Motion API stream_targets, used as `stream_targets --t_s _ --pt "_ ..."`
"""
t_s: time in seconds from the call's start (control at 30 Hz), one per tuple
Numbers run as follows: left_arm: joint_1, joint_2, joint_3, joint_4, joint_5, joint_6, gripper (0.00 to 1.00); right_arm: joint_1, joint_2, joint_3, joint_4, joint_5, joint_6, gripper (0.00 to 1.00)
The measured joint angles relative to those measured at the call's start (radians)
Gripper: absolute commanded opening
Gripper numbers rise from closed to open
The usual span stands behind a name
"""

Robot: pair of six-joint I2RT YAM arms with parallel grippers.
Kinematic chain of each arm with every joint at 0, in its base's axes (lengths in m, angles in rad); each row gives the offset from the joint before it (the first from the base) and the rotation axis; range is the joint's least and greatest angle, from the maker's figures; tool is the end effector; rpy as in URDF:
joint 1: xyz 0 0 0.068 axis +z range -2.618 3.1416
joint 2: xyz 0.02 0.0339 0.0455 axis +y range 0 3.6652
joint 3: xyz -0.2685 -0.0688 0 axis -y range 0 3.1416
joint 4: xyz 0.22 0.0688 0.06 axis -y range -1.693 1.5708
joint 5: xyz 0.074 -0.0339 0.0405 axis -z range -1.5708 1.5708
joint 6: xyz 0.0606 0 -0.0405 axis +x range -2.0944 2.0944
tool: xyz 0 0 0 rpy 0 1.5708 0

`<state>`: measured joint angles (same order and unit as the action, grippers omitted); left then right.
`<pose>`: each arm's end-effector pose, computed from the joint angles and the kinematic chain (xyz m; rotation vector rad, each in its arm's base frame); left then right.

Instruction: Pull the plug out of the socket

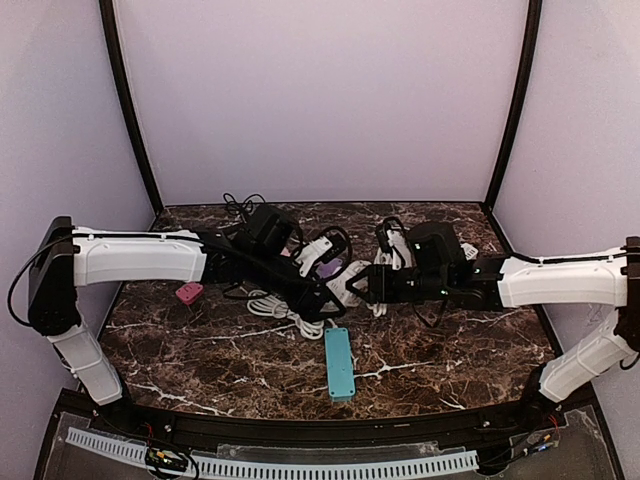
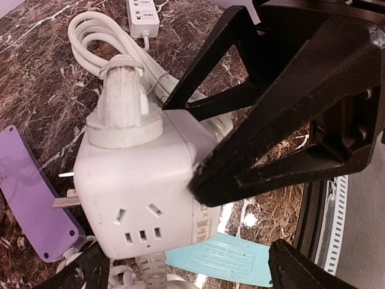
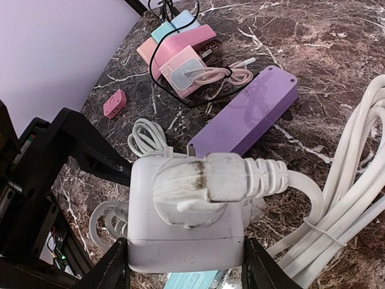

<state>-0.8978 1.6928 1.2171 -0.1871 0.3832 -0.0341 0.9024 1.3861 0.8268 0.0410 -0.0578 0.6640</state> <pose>0.2181 -0.3100 0.2525 1.1770 2.0263 -0.9158 0.1868 0.2422 0.2449 -0.3053 2.2312 0.9690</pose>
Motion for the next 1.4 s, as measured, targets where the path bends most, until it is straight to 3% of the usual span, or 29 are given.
stream_targets --t_s 0.37,0.77,0.9,1.03,1.23,1.3,1.4 --pt "-0.010 0.045 0.021 0.013 -0.112 -0.038 0.81 0.002 0.013 0.030 -0.047 0.005 0.019 0.00" --pt "-0.019 0.063 0.040 0.042 -0.134 -0.079 0.75 0.002 0.026 0.042 -0.052 0.010 0.027 0.00" --pt "-0.022 0.077 0.042 0.047 -0.133 -0.088 0.64 0.002 0.026 0.042 -0.054 0.011 0.028 0.01" --pt "-0.026 0.080 0.042 0.050 -0.140 -0.103 0.51 0.002 0.026 0.043 -0.057 0.017 0.035 0.22" --pt "-0.028 0.080 0.030 0.078 -0.146 -0.156 0.37 0.002 0.026 0.043 -0.059 0.032 0.065 0.65" --pt "-0.028 0.080 0.014 0.107 -0.145 -0.185 0.34 0.002 0.026 0.043 -0.064 0.036 0.074 0.75" --pt "-0.030 0.082 -0.011 0.139 -0.159 -0.234 0.32 0.003 0.026 0.044 -0.065 0.053 0.100 0.82"
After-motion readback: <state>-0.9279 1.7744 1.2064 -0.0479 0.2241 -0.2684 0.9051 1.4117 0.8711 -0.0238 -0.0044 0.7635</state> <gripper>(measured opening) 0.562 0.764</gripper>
